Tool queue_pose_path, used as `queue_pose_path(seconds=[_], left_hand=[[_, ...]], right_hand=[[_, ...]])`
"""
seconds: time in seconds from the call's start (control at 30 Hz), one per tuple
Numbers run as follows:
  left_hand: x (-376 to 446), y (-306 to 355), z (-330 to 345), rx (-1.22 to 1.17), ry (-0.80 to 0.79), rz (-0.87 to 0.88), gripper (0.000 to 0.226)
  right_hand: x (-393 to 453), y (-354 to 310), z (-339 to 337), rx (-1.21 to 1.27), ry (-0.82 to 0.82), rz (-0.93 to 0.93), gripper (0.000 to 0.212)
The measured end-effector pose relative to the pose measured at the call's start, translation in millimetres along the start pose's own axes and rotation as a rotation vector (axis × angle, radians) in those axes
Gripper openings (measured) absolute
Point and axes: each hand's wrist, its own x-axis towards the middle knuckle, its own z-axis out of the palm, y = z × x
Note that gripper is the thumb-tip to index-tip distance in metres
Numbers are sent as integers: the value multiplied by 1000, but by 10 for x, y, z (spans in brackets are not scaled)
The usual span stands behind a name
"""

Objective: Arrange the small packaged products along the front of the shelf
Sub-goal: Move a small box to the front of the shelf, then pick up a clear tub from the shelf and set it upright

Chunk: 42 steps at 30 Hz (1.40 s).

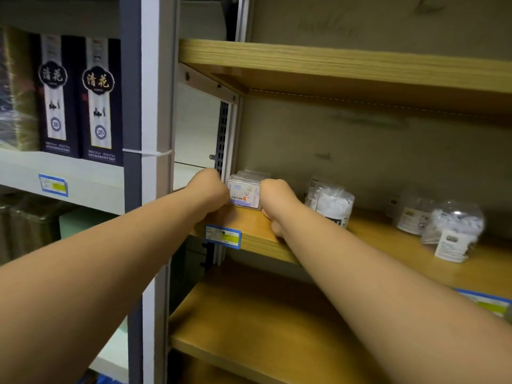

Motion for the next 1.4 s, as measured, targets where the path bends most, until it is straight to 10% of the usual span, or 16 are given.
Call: queue_pose_path(seconds=[0.3, 0.63, 0.93, 1.4], left_hand=[[-466, 664, 57, -52, 414, 623, 41], [-1225, 2408, 952, -811, -210, 428, 23], [-1691, 3974, 2578, -588, -313, 510, 48], [-1200, 4400, 3940, 69, -279, 433, 65]], right_hand=[[-488, -192, -305, -9, 145, -386, 48], [-785, -49, -2205, 293, 331, -278, 34], [-424, 811, -4558, 444, 661, -35, 39], [677, 1763, -5605, 457, 180, 195, 32]])
